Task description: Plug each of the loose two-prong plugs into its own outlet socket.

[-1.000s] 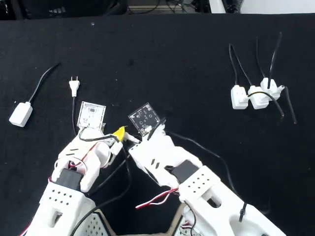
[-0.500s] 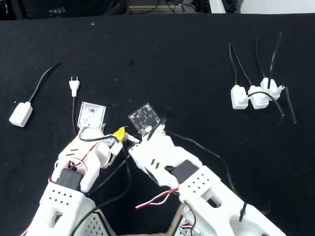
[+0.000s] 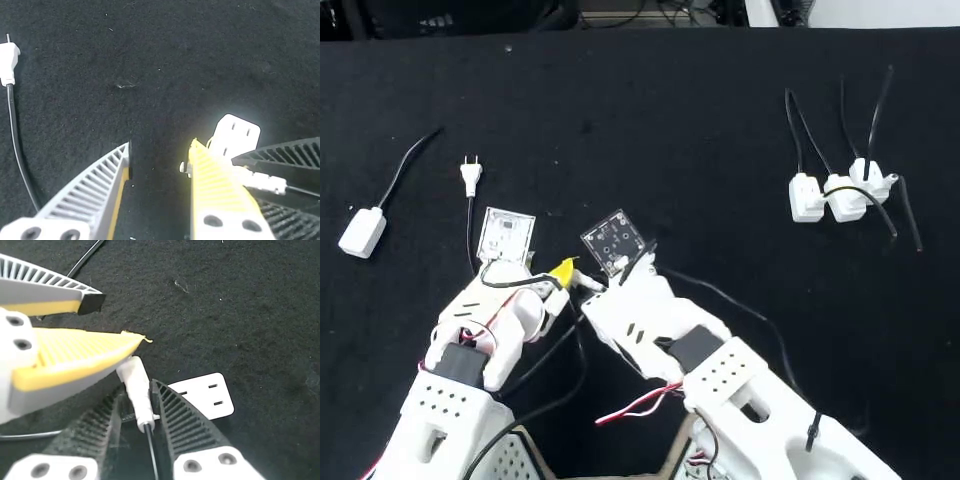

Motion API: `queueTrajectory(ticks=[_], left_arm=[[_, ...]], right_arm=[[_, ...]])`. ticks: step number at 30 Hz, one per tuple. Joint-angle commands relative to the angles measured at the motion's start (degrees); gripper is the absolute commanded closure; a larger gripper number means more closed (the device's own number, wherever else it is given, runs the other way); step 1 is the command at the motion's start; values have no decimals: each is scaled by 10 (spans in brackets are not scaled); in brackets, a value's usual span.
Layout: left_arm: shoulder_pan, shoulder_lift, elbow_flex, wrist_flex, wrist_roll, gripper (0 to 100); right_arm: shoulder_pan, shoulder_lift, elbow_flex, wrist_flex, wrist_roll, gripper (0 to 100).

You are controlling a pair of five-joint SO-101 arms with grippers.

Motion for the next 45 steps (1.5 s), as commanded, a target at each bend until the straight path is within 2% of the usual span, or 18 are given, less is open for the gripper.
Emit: queueTrajectory(ticks=[1, 38, 45], left_arm=[[11, 1, 12, -1, -1, 801], [5, 0, -10, 4, -3, 801], [-58, 0, -51, 4, -1, 801]], right_arm=[[2, -31, -17, -34, -8, 988], [4, -29, -17, -28, -4, 988], [49, -26, -58, 71, 4, 988]])
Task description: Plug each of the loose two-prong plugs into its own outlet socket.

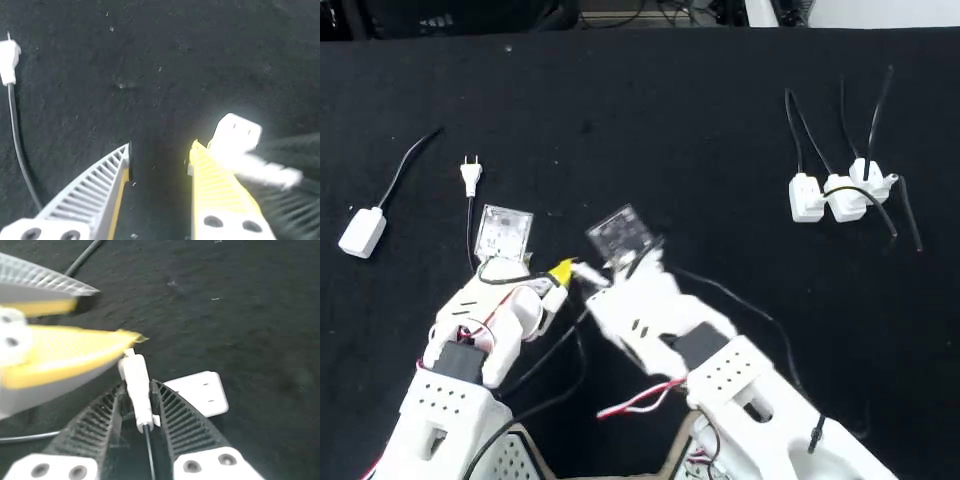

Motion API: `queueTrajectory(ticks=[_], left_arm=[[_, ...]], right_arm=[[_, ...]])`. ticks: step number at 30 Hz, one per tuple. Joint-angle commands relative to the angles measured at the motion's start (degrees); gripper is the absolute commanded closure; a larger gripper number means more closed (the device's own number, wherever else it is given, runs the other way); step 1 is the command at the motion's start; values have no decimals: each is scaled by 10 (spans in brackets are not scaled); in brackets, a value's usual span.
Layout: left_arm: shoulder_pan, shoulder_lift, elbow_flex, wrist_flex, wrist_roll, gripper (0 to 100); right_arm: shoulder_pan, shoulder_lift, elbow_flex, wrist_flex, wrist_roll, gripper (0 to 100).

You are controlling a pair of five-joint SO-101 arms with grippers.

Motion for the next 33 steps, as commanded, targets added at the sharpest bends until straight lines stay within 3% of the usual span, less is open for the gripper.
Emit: queueTrajectory(ticks=[1, 5, 13, 16, 23, 33], left_arm=[[-46, -4, -40, -2, 0, 801], [-73, -4, -43, 4, 0, 801], [-76, -4, -48, 172, -26, 801], [-70, -4, -24, 171, -60, 801], [-45, -4, 0, 148, -64, 801], [-51, -4, 1, 149, -64, 802]], right_arm=[[27, -20, -49, 38, 16, 988], [39, -20, -73, 87, 63, 988], [86, 50, -308, 353, 180, 988], [88, 148, -436, 457, 208, 988], [88, 395, -693, 622, 211, 988], [132, 644, -922, 734, 237, 988]])
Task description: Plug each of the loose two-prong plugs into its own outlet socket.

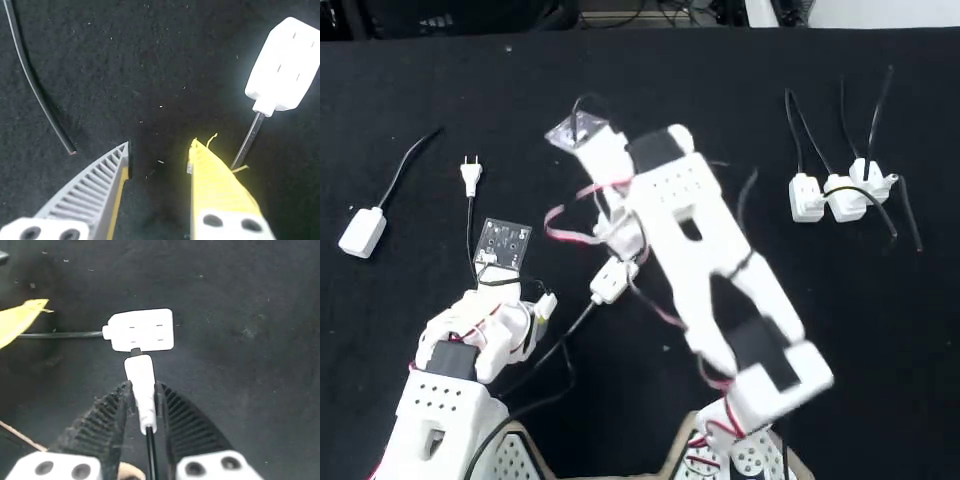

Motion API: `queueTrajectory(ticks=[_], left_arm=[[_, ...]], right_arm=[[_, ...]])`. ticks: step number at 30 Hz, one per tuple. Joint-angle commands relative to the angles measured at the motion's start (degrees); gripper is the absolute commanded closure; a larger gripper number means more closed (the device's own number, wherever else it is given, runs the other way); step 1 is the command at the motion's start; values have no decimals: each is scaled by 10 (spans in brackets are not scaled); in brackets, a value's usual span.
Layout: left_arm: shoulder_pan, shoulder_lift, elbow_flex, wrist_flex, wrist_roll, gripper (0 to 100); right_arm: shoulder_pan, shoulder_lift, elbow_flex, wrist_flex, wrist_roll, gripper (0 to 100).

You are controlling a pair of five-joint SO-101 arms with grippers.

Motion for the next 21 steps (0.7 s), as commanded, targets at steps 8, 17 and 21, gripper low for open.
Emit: queueTrajectory(ticks=[8, 17, 21], left_arm=[[2, -6, -6, -9, -4, 802], [3, -6, -3, -9, -4, 802], [3, -6, -3, -9, -4, 802]], right_arm=[[24, 125, -123, 35, 25, 988], [11, 180, -165, 35, 33, 988], [7, 194, -175, 34, 47, 988]])
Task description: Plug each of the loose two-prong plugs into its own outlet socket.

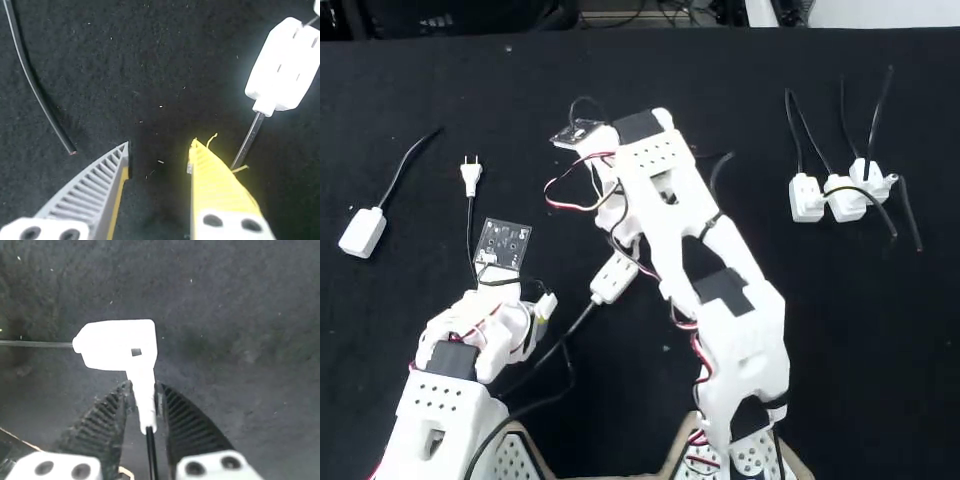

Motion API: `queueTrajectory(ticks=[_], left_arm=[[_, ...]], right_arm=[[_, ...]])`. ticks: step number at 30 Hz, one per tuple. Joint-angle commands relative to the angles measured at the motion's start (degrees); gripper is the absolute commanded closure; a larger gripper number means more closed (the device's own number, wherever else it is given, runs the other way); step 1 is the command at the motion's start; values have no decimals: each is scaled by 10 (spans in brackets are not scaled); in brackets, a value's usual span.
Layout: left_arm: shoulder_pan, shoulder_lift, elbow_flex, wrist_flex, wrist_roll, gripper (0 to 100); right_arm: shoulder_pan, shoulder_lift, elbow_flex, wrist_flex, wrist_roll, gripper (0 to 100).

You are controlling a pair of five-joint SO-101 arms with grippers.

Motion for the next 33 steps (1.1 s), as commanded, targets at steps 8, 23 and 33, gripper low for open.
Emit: queueTrajectory(ticks=[8, 23, 33], left_arm=[[4, -6, -4, -9, -4, 802], [3, -6, -5, -9, -4, 802], [3, -6, -6, -9, -4, 802]], right_arm=[[-8, 8, -28, 12, 44, 988], [-9, -16, -27, 22, 45, 988], [-12, -3, -7, 8, 50, 988]])
